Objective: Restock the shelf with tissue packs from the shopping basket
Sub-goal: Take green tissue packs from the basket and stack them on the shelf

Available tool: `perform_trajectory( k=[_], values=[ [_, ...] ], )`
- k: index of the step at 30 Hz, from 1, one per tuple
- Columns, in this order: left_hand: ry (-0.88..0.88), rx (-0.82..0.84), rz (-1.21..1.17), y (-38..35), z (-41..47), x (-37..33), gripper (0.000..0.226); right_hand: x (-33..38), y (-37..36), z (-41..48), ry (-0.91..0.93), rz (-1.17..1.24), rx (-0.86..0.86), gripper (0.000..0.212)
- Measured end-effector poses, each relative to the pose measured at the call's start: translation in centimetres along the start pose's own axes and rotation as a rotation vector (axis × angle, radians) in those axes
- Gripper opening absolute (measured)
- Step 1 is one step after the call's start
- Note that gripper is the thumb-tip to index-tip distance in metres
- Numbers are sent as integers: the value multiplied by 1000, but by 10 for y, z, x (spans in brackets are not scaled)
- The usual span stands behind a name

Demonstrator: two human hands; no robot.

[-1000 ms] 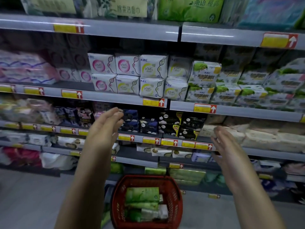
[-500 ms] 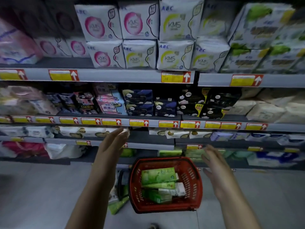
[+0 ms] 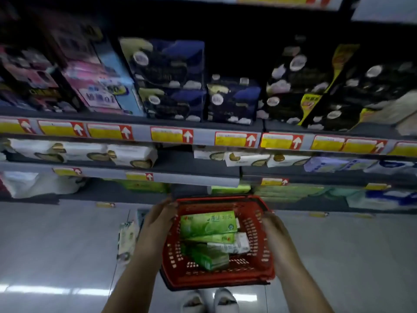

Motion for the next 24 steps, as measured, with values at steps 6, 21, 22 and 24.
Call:
perform_trajectory(
  k=[6, 21, 22, 24],
  values=[
    [160, -132, -114, 3, 65, 138, 21, -82, -22, 54, -134, 23, -139, 34],
    [374, -234, 70, 59, 160, 364, 38, -210, -45, 217, -230, -179, -78, 46],
    [394, -232, 76, 63, 169, 374, 39, -215, -48, 225, -237, -205, -74, 47],
    [406, -209, 107, 66, 187, 394, 40, -223, -53, 242, -238, -281, -58, 47]
  ],
)
Point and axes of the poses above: each hand's wrist, its own z-axis towards the middle knuckle, its own y-axis out of the back of the hand, x = y × z, the point moved 5 cm from there along z, towards the middle knuckle, and after that the axes turned 3 degrees about x, right-handed, at the moved point
